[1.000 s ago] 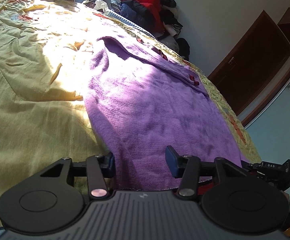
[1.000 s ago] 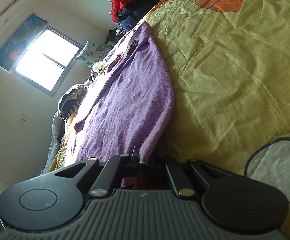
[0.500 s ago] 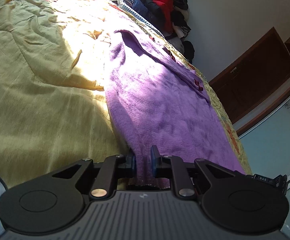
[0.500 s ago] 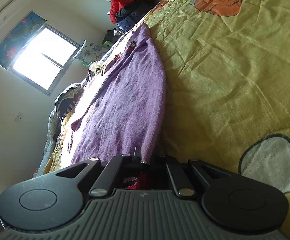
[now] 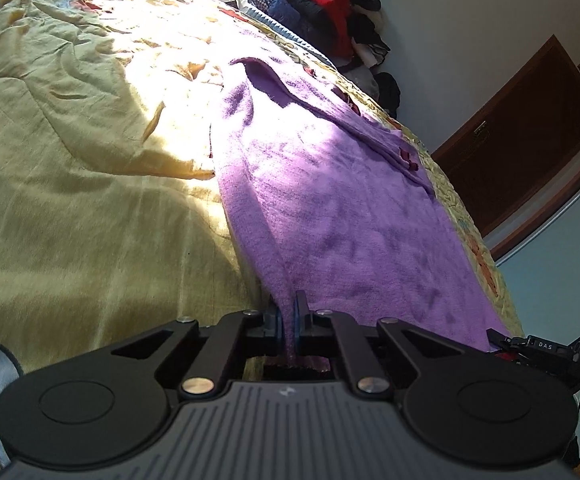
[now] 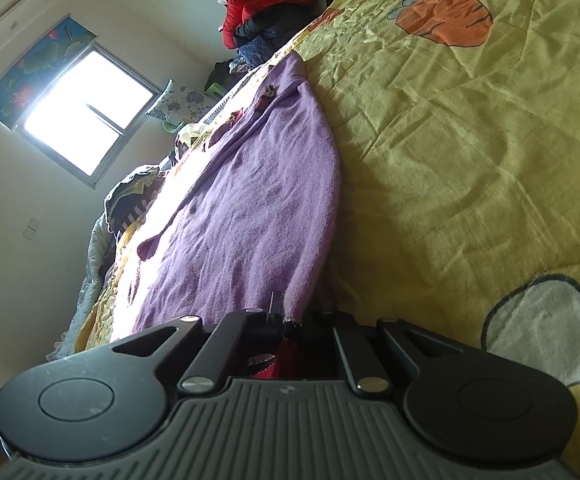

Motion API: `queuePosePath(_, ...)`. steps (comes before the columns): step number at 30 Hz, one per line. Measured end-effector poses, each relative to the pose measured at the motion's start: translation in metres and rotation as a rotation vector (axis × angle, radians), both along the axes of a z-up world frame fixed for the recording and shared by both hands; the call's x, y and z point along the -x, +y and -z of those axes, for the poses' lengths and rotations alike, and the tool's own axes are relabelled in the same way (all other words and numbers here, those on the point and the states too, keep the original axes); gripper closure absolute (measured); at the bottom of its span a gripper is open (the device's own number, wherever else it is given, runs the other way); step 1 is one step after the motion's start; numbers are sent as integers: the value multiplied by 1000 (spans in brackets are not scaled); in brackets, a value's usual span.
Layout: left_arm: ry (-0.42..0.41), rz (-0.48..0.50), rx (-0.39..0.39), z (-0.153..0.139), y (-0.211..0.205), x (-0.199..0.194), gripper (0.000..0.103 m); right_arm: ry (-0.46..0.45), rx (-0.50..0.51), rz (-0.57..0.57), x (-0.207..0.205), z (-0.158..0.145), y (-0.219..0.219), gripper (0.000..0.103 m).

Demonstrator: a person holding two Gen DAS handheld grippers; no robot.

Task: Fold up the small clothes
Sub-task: 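Grasp the ribbed hem with the left gripper beside the right gripper, then lift the hem with both grippers and fold it toward the collar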

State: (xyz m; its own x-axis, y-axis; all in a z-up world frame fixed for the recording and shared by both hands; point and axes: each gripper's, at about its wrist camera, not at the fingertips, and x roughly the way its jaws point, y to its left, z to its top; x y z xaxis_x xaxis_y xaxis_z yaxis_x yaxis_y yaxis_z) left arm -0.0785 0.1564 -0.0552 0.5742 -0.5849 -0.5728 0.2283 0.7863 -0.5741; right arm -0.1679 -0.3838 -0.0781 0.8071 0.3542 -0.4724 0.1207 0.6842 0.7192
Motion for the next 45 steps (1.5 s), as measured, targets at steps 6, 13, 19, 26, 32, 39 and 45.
queuePosePath(6,-40,-9,24,-6,1,3,98,-53,-104,3,1,-6,-7,94)
queuePosePath(13,-107,-31,54,-20,2,7,98,-103,-166,17,-3,-13,-9,94)
queuePosePath(19,-158,-63,91,-32,0,6,98,-132,-204,29,-12,-16,-8,94)
queuePosePath(26,-210,-112,95,-45,0,3,98,-162,-207,42,-25,-26,-9,94)
queuePosePath(32,-239,-150,88,-54,-2,3,98,-170,-204,61,-34,-32,-11,94)
queuePosePath(39,-312,-160,51,-74,-12,4,98,-184,-179,71,-46,-42,-13,94)
queuePosePath(45,-327,-171,29,-83,-17,-3,98,-191,-166,66,-60,-50,-15,94)
